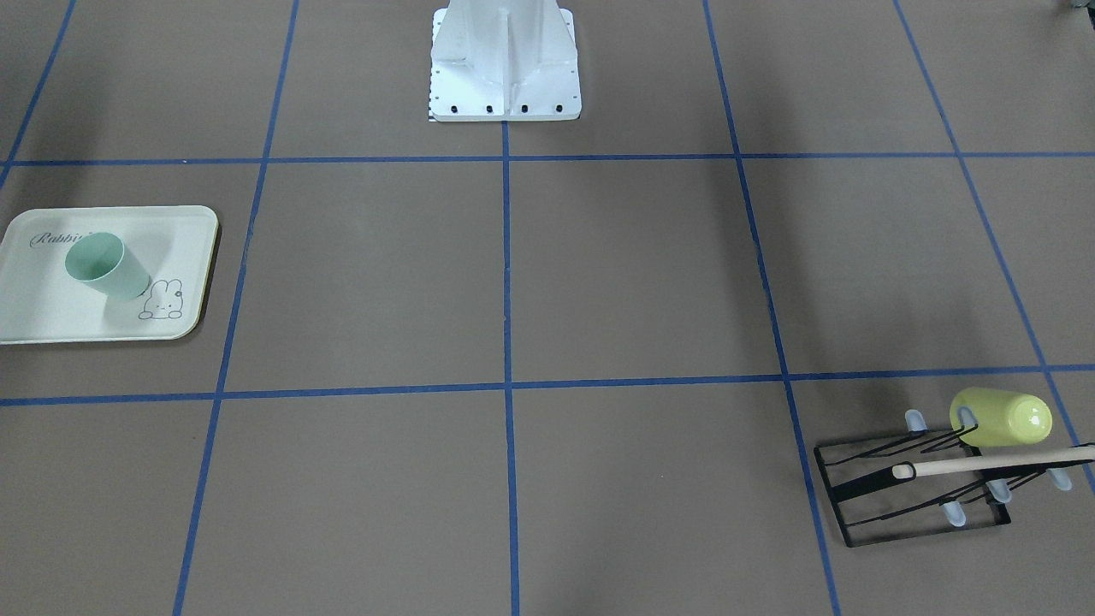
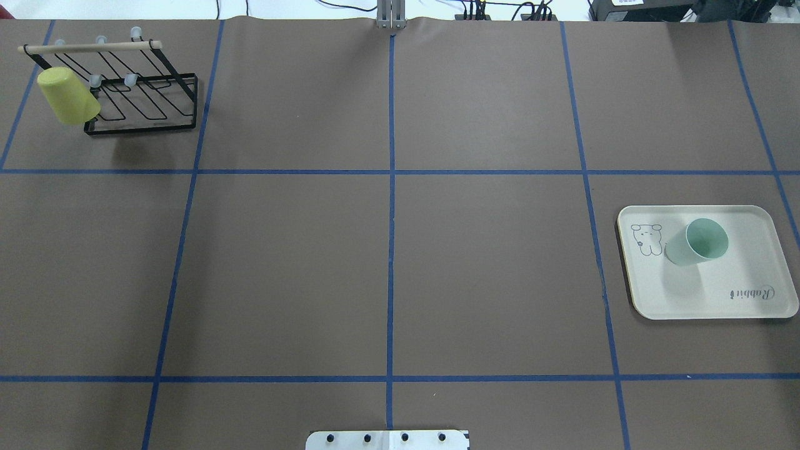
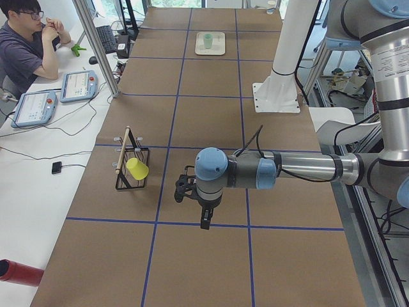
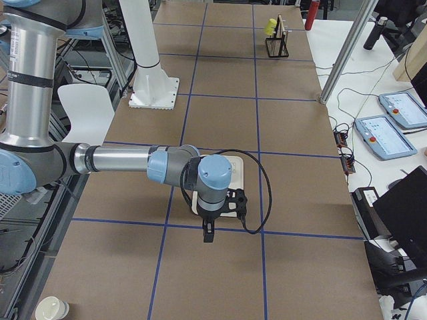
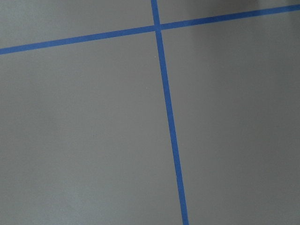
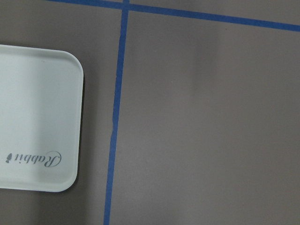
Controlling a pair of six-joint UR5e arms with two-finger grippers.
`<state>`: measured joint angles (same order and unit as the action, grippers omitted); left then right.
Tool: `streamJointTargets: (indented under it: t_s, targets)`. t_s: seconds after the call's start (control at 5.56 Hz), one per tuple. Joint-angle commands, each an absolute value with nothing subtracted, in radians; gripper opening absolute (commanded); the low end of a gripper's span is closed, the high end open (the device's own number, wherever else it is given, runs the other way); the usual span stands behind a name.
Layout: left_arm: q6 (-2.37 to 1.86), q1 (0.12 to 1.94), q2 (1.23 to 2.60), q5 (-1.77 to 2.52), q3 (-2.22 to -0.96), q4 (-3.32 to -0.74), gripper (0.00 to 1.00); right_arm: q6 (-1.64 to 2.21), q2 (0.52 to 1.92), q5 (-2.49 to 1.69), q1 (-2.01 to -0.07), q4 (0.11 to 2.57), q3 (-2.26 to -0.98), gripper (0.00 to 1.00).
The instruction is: Left arm grabs green cup and hands to right arm on tray
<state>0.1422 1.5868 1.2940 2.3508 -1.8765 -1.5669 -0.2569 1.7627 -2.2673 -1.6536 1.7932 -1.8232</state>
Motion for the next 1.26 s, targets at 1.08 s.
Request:
streamJointTargets:
  t_s: [1.08]
  targets:
    - [0.143, 1.588, 1.284, 2.349, -1.875, -1.568, 1.0, -0.212, 1.761, -2.267, -1.654, 1.769, -1.833, 1.0]
